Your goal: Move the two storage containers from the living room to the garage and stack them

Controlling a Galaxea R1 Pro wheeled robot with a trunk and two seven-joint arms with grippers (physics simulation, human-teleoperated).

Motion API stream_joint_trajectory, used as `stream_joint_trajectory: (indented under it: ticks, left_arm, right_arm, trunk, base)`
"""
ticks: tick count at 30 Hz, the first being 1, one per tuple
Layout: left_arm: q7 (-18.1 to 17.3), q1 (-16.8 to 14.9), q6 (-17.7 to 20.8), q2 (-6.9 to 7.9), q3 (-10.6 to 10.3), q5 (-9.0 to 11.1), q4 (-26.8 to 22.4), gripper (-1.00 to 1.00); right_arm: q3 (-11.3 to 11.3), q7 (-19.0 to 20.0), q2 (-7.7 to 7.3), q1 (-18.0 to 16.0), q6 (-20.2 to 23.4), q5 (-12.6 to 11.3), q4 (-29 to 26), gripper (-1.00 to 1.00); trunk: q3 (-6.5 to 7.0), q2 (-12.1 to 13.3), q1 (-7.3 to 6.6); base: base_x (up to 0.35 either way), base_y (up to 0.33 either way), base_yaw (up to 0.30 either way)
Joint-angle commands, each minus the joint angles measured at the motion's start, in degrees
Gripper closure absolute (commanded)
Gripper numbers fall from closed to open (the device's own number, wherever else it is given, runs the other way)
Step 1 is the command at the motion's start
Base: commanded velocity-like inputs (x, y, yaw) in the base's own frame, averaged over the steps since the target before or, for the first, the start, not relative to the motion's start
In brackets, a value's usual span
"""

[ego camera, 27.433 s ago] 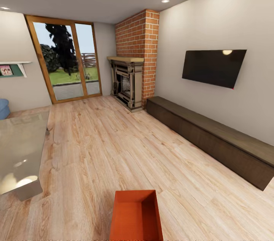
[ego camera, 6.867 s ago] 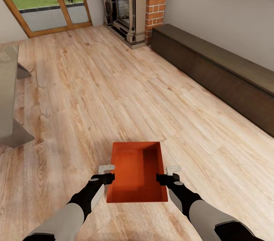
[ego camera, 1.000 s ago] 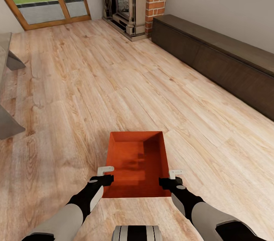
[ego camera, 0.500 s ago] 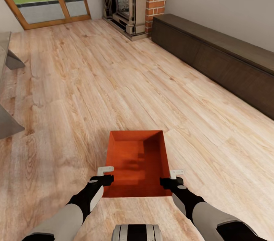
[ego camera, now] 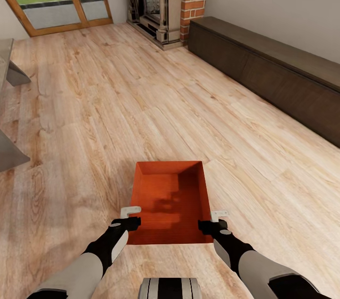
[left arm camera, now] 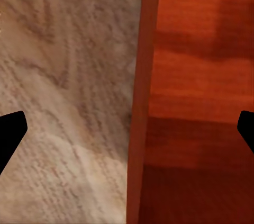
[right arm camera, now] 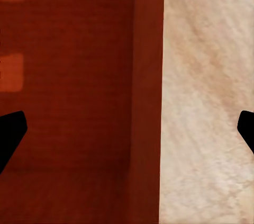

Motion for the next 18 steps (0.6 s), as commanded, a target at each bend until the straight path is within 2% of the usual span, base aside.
stream_joint_trajectory:
  ticks: [1,16,17,18]
  left_arm:
    - [0.3,0.01,0.32,-0.03,-0.09,0.51,-0.12,-1.0]
    - [0.21,0.01,0.29,-0.08,-0.25,0.42,-0.09,-1.0]
    - [0.21,0.01,0.29,-0.1,-0.28,0.41,-0.07,1.0]
    - [0.2,0.01,0.35,-0.1,-0.28,0.43,-0.06,1.0]
  right_arm:
    - [0.49,-0.27,0.02,-0.03,-0.21,-0.52,0.06,-1.0]
    - [0.33,-0.33,-0.1,-0.03,-0.21,-0.6,-0.2,-1.0]
    - [0.33,-0.32,-0.1,-0.03,-0.21,-0.6,-0.2,-1.0]
    - [0.33,-0.32,-0.11,-0.03,-0.21,-0.6,-0.2,1.0]
  trunk:
    - [-0.03,-0.01,-0.01]
    - [-0.03,-0.01,-0.01]
    - [-0.03,-0.01,-0.01]
    - [-0.03,-0.01,-0.01]
  base:
    - [0.0,0.0,0.0]
    - [0.0,0.0,0.0]
    - [0.0,0.0,0.0]
    - [0.0,0.0,0.0]
